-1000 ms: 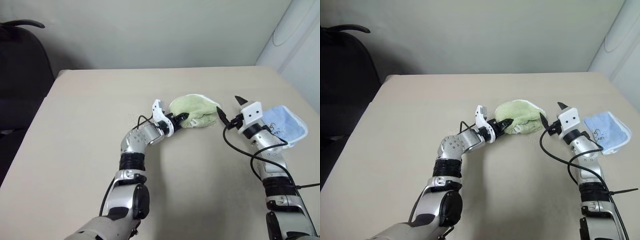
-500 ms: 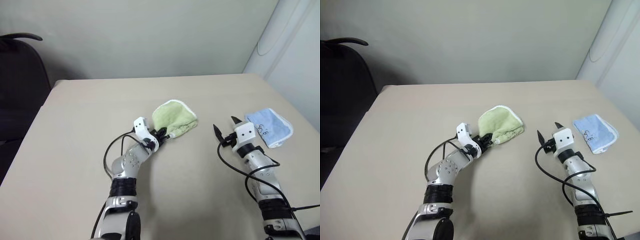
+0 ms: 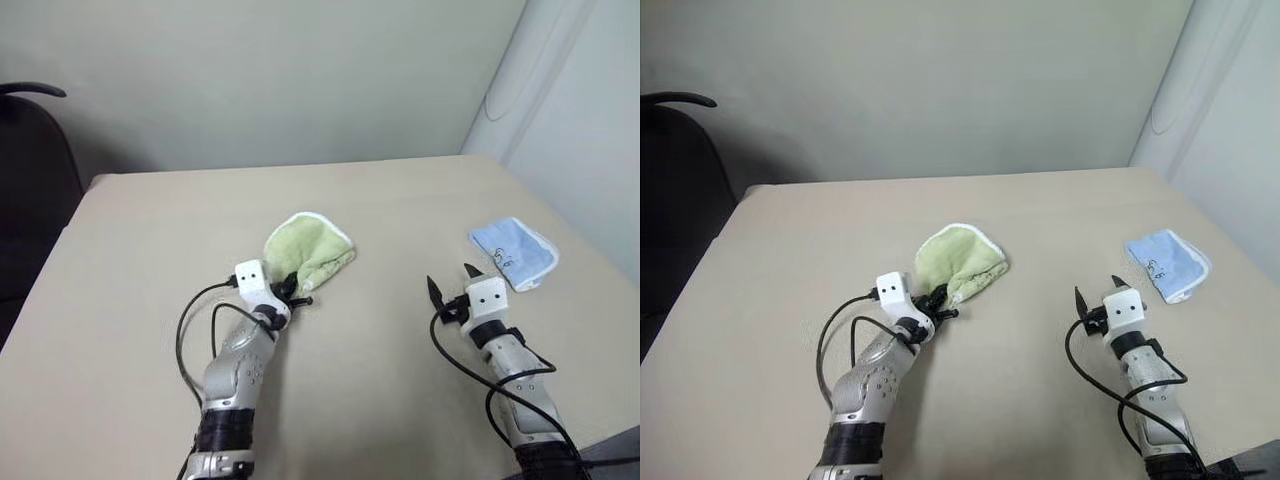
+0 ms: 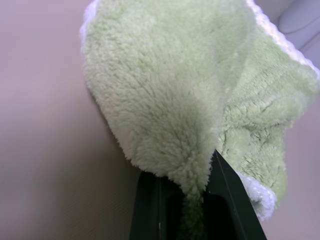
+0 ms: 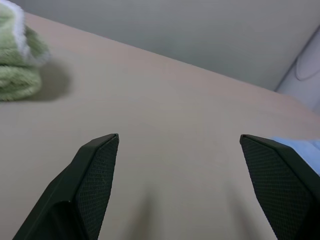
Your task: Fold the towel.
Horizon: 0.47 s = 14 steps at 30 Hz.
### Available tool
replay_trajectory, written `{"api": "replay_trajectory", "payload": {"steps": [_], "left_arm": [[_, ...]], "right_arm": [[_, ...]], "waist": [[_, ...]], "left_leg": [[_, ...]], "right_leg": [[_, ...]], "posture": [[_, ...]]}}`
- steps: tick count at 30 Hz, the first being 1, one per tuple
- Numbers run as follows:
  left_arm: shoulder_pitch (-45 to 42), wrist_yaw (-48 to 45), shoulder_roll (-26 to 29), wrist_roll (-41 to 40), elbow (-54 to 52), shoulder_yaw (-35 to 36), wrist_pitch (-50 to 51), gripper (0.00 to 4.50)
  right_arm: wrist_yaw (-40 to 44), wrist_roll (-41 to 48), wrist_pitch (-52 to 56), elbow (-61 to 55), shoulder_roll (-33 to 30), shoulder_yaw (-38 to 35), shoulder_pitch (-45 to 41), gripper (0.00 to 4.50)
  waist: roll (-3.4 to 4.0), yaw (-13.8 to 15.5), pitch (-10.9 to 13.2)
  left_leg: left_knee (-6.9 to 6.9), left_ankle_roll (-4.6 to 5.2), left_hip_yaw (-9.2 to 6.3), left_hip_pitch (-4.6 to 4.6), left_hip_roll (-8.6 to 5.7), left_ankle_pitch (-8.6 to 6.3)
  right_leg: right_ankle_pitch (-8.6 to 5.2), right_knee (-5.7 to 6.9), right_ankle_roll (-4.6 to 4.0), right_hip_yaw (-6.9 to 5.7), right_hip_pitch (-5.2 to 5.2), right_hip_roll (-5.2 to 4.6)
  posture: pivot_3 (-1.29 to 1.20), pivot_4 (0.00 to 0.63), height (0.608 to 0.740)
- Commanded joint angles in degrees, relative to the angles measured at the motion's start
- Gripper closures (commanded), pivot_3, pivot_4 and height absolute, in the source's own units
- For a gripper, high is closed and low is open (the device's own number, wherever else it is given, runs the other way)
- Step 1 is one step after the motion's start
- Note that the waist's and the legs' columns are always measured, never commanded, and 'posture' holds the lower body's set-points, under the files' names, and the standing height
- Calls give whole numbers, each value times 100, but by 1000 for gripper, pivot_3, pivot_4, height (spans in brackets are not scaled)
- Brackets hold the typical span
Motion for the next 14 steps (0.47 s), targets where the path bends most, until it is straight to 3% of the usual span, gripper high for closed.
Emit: {"api": "replay_trajectory", "payload": {"steps": [1, 9, 14], "left_arm": [[-2005, 1011, 1080, -2167, 268, 2553, 739, 4474], [-1470, 1288, 590, -465, 57, 1230, 904, 4474], [-1192, 959, 333, -222, -86, 684, 618, 4474]], "right_arm": [[1028, 411, -159, 1220, -724, -254, -2545, 405], [705, 441, 430, 1139, -426, -175, -2367, 405], [618, 420, 533, 927, -289, -67, -2222, 405]], "waist": [[-17, -2, -16], [-59, 35, -64], [-63, 173, -73]], "left_leg": [[0, 31, 0, 16, 0, -28], [0, 24, -3, 29, 3, -42], [-10, 18, -16, 27, 6, -50]], "right_leg": [[-5, -1, -5, 0, 12, 1], [-16, 0, -21, -6, 19, 13], [-36, 4, -44, -24, 18, 18]], "posture": [[0, 0, 740], [0, 0, 740], [0, 0, 740]]}}
